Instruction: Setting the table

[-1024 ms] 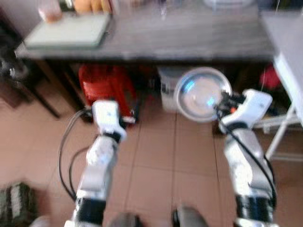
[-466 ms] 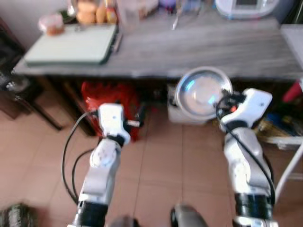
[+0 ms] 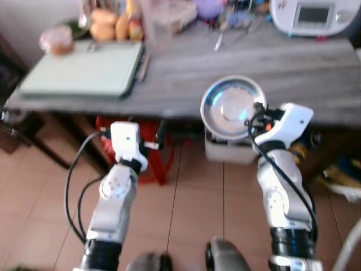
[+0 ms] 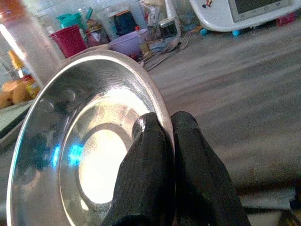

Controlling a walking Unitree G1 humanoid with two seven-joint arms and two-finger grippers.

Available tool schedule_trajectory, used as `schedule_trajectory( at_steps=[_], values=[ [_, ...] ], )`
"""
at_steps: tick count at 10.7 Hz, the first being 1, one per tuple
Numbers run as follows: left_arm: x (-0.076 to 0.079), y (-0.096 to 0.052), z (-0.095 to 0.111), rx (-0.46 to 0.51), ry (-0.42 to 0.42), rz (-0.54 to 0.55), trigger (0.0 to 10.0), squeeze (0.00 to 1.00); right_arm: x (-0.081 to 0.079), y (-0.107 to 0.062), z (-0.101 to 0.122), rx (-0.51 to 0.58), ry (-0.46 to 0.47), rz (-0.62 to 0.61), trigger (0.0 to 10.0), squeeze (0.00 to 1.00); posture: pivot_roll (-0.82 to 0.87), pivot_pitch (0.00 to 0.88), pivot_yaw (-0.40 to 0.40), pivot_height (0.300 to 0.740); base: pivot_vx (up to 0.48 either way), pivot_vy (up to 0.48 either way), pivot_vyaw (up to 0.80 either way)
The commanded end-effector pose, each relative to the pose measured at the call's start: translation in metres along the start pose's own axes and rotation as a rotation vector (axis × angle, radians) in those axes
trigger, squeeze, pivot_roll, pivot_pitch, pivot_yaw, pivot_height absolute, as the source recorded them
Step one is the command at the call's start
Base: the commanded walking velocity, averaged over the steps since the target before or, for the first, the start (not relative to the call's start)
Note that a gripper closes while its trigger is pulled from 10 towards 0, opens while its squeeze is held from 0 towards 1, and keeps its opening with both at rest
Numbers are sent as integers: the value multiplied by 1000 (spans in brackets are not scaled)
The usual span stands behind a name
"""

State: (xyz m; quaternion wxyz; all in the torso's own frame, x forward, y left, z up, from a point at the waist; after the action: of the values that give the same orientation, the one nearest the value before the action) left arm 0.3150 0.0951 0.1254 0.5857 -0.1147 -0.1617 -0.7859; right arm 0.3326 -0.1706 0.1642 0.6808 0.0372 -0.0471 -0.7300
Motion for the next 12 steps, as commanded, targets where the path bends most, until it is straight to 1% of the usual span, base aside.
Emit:
schedule_trajectory(
  at_steps=[1, 2, 4, 5, 6, 7, 8, 10, 11, 12],
  values=[
    [4, 0, 2, -1, 1, -30, 10000, 0, 1, 2, 4, 14, 5, -14, 0, 0, -56, 124, 73, 740, 480, 0, 0],
    [5, -1, 2, 2, -1, -35, 10000, 0, 2, 2, 4, 15, 2, -21, 0, 0, -56, 125, 75, 740, 480, 0, 0],
    [3, -2, 2, 2, -13, -26, 10000, 0, 10, 2, 2, 0, -22, -74, 0, 0, -55, 124, 75, 740, 0, 0, 0],
    [-2, -6, 1, -6, -12, -10, 10000, 0, 16, 2, -6, -40, -1, -114, 0, 0, -50, 123, 75, 740, 0, 0, 0],
    [-5, -9, 1, -8, -9, -1, 10000, 0, 20, 0, -12, -75, 15, -143, 6549, 0, -46, 127, 75, 740, 0, 0, 0],
    [-8, -12, 1, -16, -6, 7, 10000, 0, 23, -1, -19, -108, 31, -165, 10000, 0, -44, 125, 76, 740, 0, 0, 0],
    [-9, -15, 0, -21, -3, 9, 10000, 0, 24, -3, -25, -142, 61, -185, 10000, 0, -40, 125, 76, 740, 0, 0, 0],
    [-10, -15, 0, -25, 0, 7, 10000, 0, 22, -4, -29, -175, 61, -176, 10000, 0, -41, 122, 78, 740, 0, 0, 0],
    [-10, -16, 1, -29, 0, 3, 10000, 0, 22, -4, -31, -194, 81, -180, 10000, 0, -42, 121, 79, 740, 0, 0, 0],
    [-10, -16, 0, -35, 3, -3, 10000, 0, 27, -6, -40, -252, 142, -216, 10000, 0, -42, 121, 82, 740, 0, 0, 0]
  ],
)
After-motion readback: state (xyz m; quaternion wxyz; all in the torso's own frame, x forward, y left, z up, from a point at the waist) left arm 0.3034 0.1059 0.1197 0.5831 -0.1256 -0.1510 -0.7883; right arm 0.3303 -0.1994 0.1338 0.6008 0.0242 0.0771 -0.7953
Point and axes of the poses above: a point about 5 cm out from each wrist's last joint towards the gripper, its own y axis pointing out of the wrist towards the gripper, its own z axis along the axis of the wrist's last joint, x = y × z, the point moved 3 cm from there along y, pointing out of the wrist towards the gripper, and after that the axes turned 15 degrees about -y, right-handed, at the moved point
